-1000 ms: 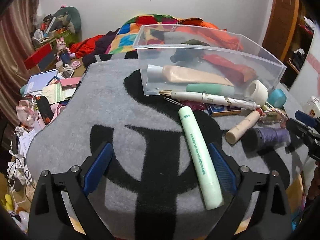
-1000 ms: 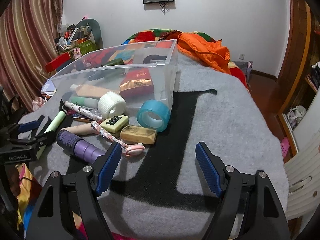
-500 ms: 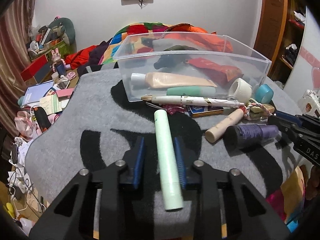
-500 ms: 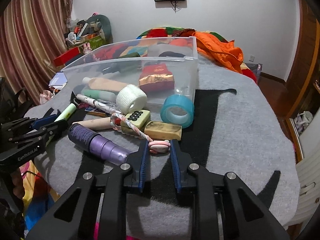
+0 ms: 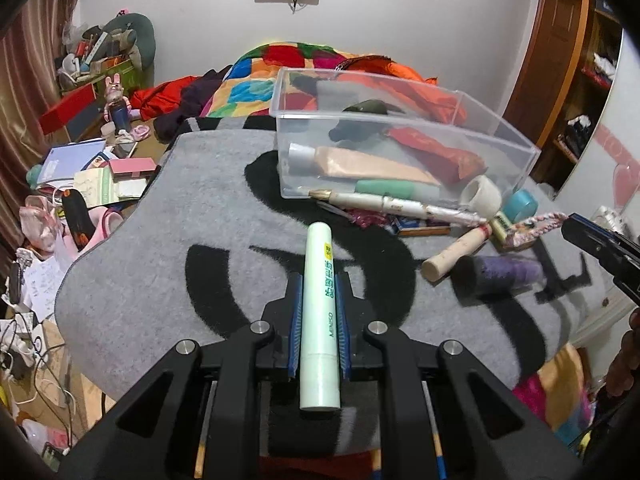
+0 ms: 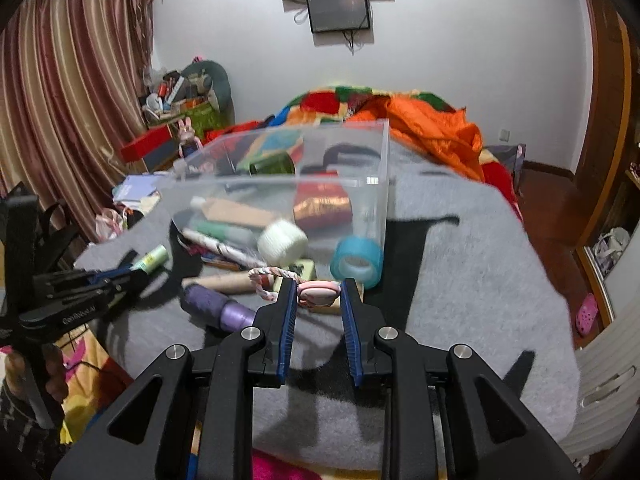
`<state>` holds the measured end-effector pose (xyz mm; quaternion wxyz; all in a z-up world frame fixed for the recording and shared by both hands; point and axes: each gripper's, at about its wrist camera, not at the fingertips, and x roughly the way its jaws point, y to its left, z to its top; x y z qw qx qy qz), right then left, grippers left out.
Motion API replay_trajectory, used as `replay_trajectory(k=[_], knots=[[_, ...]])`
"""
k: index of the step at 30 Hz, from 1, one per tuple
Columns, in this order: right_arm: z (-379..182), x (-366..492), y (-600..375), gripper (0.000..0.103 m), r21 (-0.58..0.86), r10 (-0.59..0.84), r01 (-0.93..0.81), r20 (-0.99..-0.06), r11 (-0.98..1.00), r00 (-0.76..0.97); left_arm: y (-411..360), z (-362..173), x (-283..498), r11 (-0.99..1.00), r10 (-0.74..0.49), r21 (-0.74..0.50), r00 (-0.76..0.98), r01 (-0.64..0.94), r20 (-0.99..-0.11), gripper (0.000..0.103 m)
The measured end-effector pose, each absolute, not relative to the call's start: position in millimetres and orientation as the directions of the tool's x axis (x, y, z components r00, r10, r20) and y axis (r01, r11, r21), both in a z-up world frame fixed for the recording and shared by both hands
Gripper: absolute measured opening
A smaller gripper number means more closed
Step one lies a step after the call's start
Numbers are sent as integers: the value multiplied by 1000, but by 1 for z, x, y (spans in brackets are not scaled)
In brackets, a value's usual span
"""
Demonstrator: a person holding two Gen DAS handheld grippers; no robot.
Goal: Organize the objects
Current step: 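Carry the pale green tube with the left tool into the box while the right tool drops the cord in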
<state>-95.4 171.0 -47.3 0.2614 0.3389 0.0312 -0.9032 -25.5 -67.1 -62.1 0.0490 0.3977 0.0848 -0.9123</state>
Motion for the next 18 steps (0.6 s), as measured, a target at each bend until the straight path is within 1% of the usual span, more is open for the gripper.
replay_trajectory(k=[7,18], knots=[[-22,-95,169,20,149,-487,497,-561,-855,-670,-60,-37,-24,-984,-11,-122,-725,130,-688,15],[-2,-103,158,20,145,-505,512,-518,-847,-690,-55,0,-35,-988,-6,-116,-778,101,-628,15]])
